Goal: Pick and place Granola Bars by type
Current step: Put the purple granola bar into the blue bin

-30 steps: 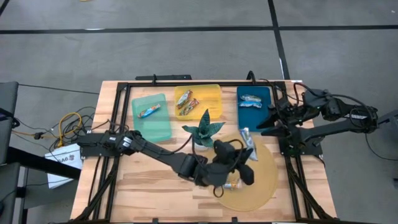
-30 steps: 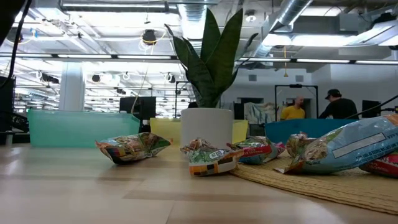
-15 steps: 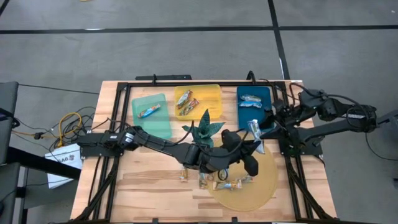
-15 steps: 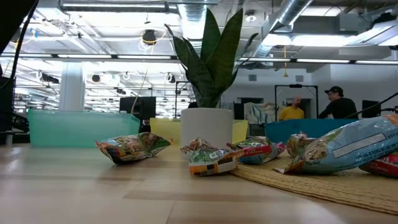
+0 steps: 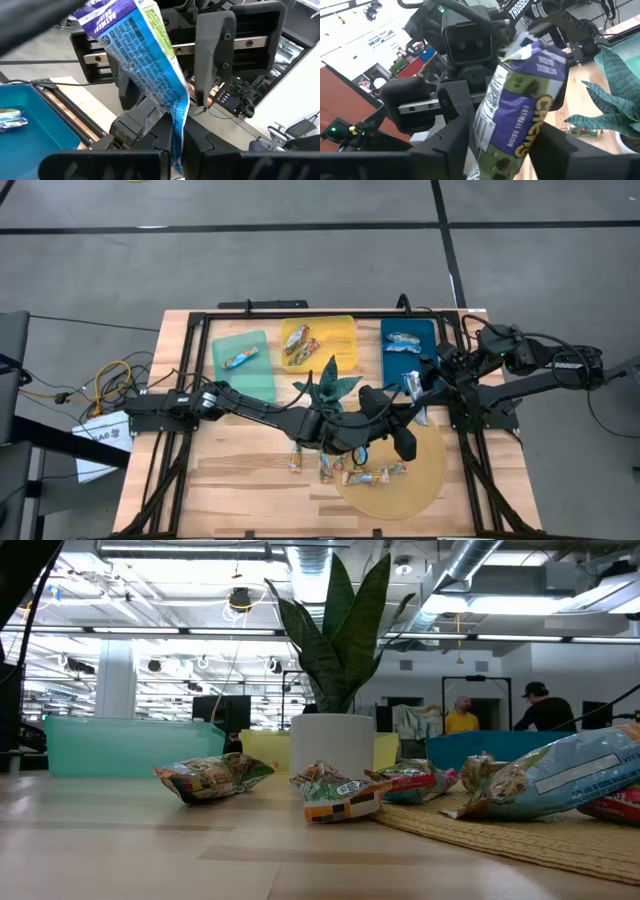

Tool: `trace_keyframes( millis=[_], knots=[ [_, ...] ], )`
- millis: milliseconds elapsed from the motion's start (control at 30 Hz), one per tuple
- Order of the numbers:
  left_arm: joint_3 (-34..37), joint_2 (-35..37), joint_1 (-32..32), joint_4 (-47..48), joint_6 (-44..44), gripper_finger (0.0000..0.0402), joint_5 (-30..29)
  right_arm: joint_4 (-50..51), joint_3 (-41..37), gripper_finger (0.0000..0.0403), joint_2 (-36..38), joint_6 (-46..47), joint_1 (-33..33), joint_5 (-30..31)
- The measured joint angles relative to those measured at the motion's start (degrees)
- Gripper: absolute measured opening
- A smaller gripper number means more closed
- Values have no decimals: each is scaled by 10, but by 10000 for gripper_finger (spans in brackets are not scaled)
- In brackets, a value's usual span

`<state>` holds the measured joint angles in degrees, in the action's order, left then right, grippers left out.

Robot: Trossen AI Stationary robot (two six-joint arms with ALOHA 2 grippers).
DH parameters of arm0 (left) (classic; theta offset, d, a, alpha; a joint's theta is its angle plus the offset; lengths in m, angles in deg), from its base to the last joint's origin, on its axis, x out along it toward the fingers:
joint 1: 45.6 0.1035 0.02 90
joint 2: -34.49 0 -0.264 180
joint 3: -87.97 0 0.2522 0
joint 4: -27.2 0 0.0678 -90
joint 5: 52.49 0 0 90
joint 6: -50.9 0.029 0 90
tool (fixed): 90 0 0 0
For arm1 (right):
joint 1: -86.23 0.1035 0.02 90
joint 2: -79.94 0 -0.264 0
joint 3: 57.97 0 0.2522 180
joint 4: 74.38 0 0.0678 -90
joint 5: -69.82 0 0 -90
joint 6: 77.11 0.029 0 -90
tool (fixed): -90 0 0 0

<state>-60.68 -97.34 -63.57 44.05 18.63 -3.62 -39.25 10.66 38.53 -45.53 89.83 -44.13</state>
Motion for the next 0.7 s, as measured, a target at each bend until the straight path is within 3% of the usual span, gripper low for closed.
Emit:
trace_keyframes(
  millis=[367,533,700],
  knots=[
    [0,0,4,20,-39,20,0,11,0,71,-3,-14,0,0],
    [0,0,16,56,-108,77,37,26,0,57,-2,-21,0,-1],
    [0,0,27,58,-119,156,89,51,0,55,-2,-48,0,-1]
  ],
)
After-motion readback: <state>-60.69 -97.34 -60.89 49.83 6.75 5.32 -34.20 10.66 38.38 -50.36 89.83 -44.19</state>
